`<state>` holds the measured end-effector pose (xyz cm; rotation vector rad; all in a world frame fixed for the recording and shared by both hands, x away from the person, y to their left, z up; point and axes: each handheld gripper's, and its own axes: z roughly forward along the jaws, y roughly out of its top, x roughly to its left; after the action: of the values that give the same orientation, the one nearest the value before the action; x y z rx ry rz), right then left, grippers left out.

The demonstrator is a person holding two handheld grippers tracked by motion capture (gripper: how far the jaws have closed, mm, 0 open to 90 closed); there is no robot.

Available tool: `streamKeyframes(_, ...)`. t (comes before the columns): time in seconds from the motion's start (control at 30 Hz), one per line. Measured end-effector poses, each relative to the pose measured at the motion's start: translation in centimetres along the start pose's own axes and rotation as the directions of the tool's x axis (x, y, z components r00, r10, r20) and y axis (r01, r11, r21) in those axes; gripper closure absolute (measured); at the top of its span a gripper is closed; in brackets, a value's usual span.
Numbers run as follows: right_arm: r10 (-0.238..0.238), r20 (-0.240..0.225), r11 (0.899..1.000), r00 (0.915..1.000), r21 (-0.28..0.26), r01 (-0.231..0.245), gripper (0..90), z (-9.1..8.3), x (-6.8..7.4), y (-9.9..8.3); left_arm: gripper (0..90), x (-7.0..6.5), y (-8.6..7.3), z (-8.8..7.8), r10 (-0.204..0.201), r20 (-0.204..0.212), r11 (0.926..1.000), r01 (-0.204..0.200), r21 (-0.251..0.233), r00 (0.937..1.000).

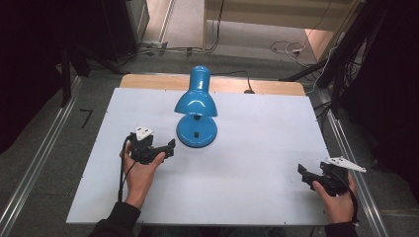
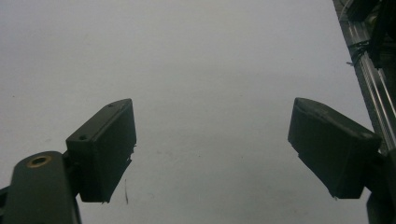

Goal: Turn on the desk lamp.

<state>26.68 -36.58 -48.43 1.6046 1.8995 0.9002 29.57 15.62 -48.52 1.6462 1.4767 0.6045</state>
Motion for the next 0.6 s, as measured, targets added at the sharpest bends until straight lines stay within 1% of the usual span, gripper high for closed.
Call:
streamKeyframes(0.1, 0.001, -0.001, 1.000, 1.0000, 0.000, -0.001, 14.0, 0.0, 0.0, 0.0, 11.7, -0.2, 0.1, 0.2, 0.008, -0.005, 0.9999, -0.008, 0.007, 1.0000)
streamKeyframes(0.3, 0.004, -0.003, 1.000, 1.0000, 0.000, -0.004, 14.0, 0.0, 0.0, 0.0, 11.8, -1.0, 0.5, 0.7, 0.016, 0.008, 0.9998, -0.017, 0.010, 0.9998)
streamKeyframes(0.33, 0.004, -0.004, 1.000, 1.0000, 0.000, -0.004, 14.0, 0.0, 0.0, 0.0, 11.8, -1.3, 0.6, 0.9, 0.020, 0.011, 0.9998, -0.020, 0.009, 0.9997)
streamKeyframes(0.6, 0.007, -0.009, 1.000, 0.9999, -0.003, -0.007, 14.0, 0.0, -0.1, 0.0, 12.7, -2.1, 0.9, 1.6, 0.017, 0.027, 0.9998, -0.017, 0.008, 0.9995)
